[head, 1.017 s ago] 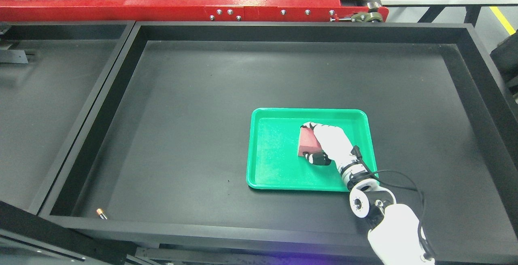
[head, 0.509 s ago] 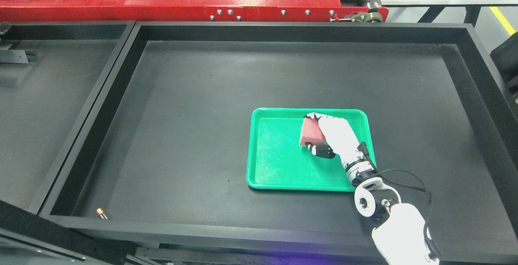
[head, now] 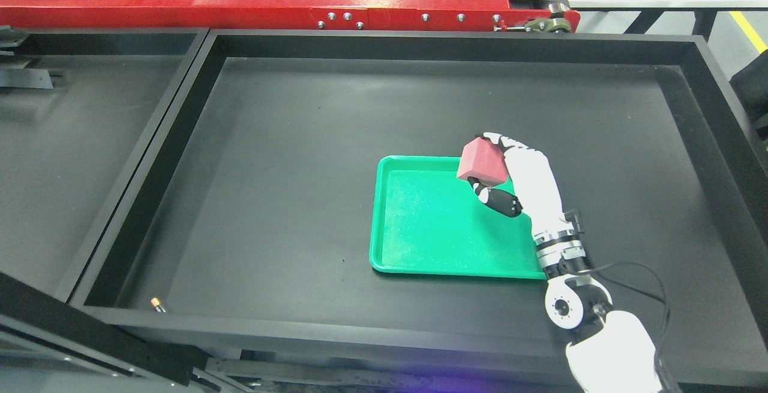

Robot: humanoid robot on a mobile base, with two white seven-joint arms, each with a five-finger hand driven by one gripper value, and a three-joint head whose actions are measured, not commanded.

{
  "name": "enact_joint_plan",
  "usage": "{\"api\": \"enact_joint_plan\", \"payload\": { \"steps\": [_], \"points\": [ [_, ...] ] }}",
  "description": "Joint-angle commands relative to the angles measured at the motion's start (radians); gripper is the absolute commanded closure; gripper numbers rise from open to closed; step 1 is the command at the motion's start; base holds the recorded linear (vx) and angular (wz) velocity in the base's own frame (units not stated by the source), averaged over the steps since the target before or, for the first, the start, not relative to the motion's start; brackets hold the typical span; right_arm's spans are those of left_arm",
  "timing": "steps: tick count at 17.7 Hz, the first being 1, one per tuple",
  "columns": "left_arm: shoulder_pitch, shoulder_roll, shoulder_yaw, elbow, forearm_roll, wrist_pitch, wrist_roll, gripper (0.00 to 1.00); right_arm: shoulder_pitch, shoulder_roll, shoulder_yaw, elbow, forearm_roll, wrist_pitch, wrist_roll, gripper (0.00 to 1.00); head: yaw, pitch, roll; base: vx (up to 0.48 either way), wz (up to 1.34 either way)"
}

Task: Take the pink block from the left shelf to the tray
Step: 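Lift the pink block up out of the green tray with the right hand, then turn and drive to the white table holding the block in the right hand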

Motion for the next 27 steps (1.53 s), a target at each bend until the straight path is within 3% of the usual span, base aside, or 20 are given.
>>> {"api": "enact_joint_plan", "payload": {
  "steps": [1, 27],
  "points": [
    [0.020, 0.017, 0.000, -0.017, 0.000, 0.000, 0.000, 0.00, 0.044, 0.001, -0.091, -0.095, -0.050, -0.029, -0.030, 0.95, 0.0000, 0.000, 0.000, -0.066, 0.07],
    [0.020, 0.017, 0.000, -0.017, 0.000, 0.000, 0.000, 0.00, 0.073, -0.001, -0.091, -0.109, -0.050, -0.031, -0.028, 0.94, 0.0000, 0.000, 0.000, -0.124, 0.31]
  ]
}}
